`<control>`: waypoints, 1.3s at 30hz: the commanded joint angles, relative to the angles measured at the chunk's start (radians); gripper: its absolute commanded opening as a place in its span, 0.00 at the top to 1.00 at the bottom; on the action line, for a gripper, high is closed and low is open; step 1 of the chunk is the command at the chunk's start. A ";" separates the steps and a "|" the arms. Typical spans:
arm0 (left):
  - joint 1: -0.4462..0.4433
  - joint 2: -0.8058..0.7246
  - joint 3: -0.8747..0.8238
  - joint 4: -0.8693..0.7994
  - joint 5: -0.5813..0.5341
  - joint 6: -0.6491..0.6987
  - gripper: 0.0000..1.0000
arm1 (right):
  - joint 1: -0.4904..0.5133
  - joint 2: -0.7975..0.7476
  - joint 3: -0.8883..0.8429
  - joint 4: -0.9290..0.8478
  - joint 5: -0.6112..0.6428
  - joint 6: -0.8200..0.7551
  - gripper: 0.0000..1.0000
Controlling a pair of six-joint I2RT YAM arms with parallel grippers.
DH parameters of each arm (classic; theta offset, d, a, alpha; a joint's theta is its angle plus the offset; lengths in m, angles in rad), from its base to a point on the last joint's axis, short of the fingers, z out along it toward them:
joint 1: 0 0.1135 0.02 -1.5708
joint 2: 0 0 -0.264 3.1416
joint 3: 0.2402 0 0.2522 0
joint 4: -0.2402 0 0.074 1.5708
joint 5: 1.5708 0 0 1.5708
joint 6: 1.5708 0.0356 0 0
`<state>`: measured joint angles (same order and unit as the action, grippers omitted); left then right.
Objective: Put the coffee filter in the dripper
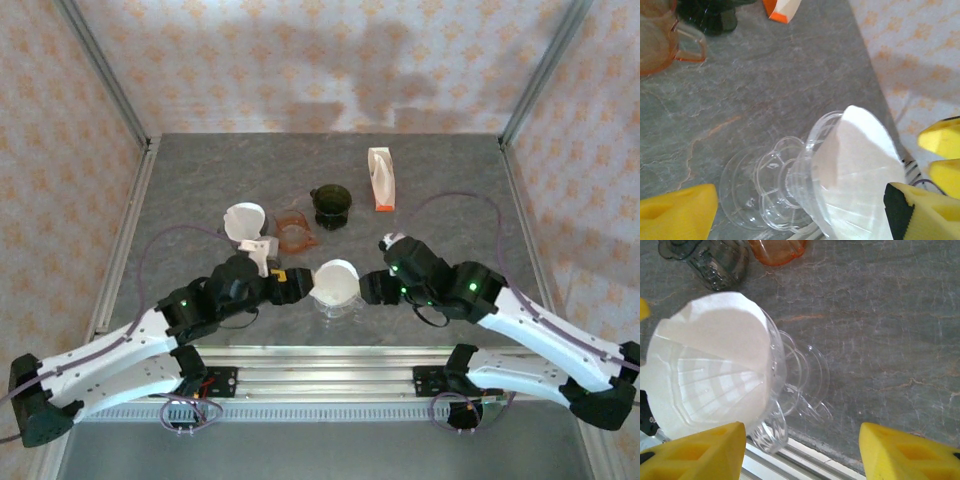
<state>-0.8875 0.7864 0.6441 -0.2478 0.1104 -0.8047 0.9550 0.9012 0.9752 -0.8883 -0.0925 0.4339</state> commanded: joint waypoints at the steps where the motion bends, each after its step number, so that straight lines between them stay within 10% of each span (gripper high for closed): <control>1: 0.010 -0.069 -0.036 -0.078 -0.071 -0.034 0.13 | 0.008 -0.065 -0.072 0.008 0.024 0.039 0.39; 13: 0.007 -0.219 -0.212 -0.144 -0.118 -0.183 0.11 | 0.062 -0.166 -0.425 0.269 -0.099 0.089 0.41; 39: -0.116 0.281 -0.357 0.350 0.061 -0.291 0.30 | 0.075 -0.053 -0.559 0.500 -0.093 -0.014 0.42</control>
<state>-0.9951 1.0454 0.2924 -0.0013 0.1513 -1.0843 1.0252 0.8555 0.4335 -0.4095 -0.2024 0.4446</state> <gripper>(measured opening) 0.697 0.578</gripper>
